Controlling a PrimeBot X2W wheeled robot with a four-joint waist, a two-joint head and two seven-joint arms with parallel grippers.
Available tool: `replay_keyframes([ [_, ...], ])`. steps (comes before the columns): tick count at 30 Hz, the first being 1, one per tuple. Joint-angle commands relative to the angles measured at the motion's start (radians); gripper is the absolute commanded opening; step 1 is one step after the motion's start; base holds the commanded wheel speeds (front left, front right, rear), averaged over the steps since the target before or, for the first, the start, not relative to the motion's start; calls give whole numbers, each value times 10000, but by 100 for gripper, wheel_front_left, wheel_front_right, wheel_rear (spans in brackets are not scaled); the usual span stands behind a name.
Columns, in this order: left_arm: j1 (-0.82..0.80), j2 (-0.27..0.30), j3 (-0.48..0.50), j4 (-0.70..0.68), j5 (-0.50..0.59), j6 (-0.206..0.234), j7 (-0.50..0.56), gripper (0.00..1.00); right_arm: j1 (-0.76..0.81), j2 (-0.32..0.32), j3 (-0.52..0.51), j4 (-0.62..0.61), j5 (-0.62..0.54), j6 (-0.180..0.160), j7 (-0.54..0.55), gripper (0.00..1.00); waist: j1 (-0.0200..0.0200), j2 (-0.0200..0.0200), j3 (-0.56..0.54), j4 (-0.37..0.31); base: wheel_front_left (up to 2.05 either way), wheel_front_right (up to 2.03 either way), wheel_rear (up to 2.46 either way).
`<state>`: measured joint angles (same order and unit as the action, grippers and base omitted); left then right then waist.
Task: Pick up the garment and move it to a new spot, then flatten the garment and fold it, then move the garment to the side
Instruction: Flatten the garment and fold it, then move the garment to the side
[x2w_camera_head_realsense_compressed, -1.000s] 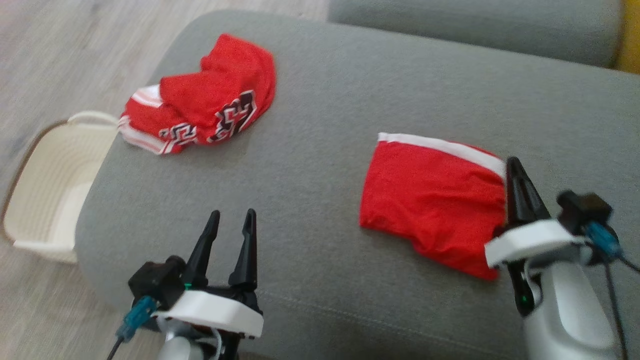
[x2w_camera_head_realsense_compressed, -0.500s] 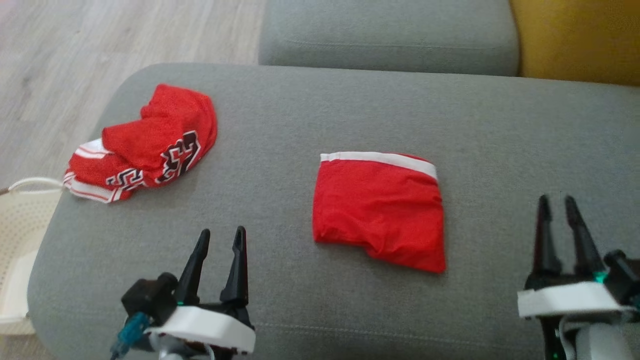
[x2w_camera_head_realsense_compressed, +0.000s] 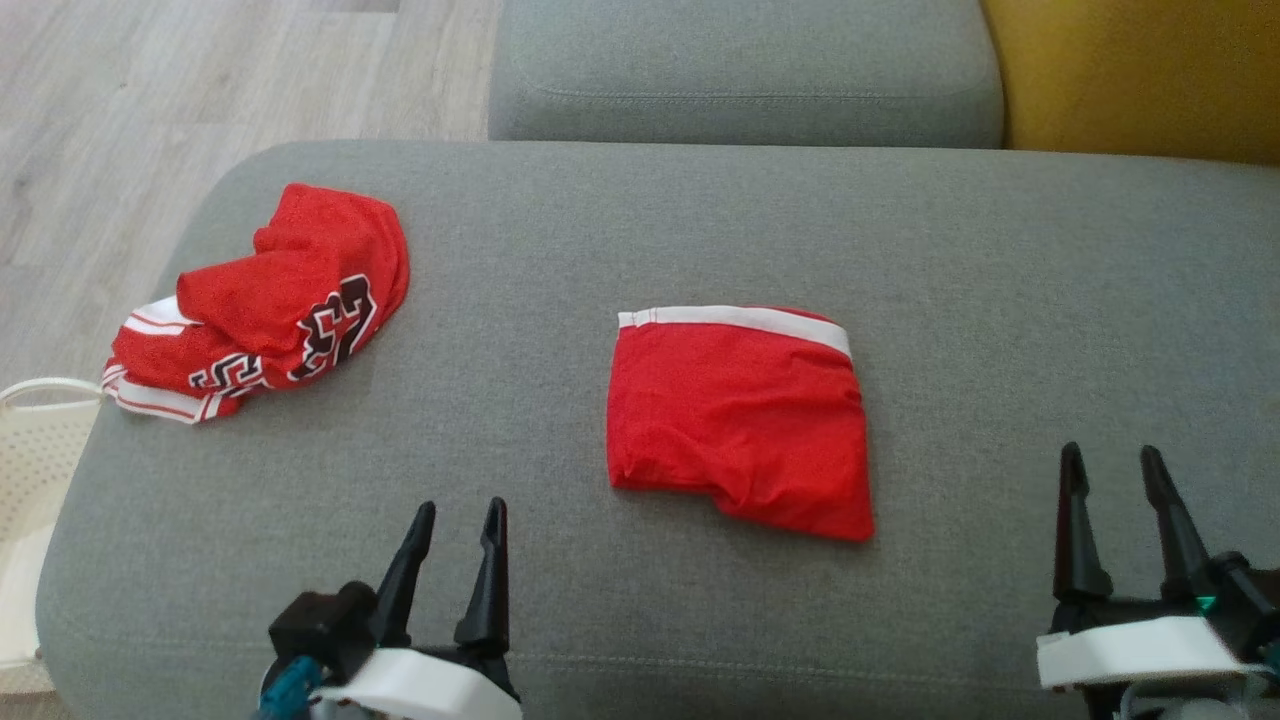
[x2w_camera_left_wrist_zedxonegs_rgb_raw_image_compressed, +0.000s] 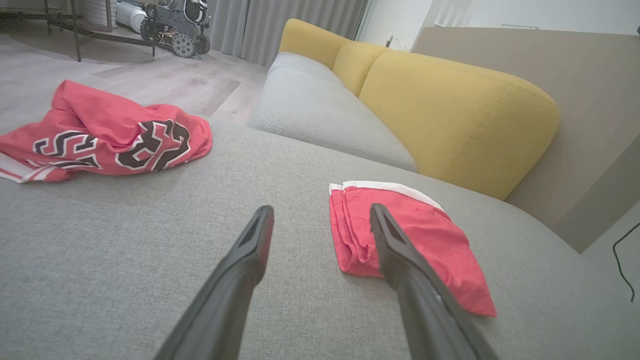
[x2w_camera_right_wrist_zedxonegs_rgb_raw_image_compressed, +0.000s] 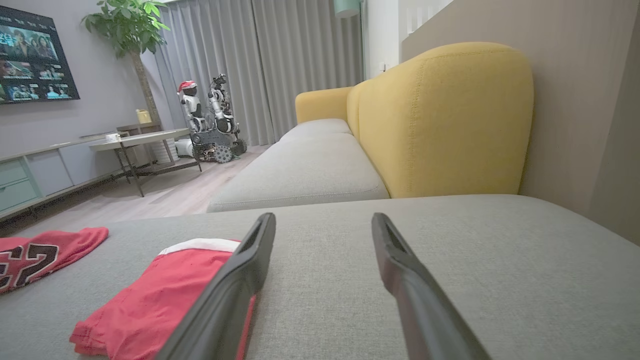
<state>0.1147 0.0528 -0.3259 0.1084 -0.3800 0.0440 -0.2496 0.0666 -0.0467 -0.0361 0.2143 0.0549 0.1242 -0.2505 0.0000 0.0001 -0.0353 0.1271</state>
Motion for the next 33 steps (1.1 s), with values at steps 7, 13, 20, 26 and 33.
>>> replay_keyframes([
  [7, -394, -26, 34, -408, 105, -40, -122, 100, -358, -36, 426, 38, 52, 65, -67, 100, 0, -1, 204, 342, 0, 0, 0],
  [13, -657, -26, -116, -507, 89, -226, -122, 100, -1135, -36, 661, 612, -115, 65, 266, 100, 0, -1, 986, 801, 0, 0, 0],
  [20, -1065, -26, -277, -440, 101, -406, -122, 100, -2339, -36, 756, 1842, 450, 65, 646, 100, 0, -1, 1789, 1359, 0, 0, 0],
  [26, -1354, -26, -277, -426, 15, -393, -122, 100, -3441, -36, 734, 3349, 1410, 65, 984, 100, 0, -1, 2312, 1792, 0, 0, 0],
  [33, -1524, -26, -307, -380, -93, -372, -122, 100, -4341, -36, 1012, 4732, 1488, 65, 1086, 100, 0, -1, 2541, 1994, 0, 0, 0],
])
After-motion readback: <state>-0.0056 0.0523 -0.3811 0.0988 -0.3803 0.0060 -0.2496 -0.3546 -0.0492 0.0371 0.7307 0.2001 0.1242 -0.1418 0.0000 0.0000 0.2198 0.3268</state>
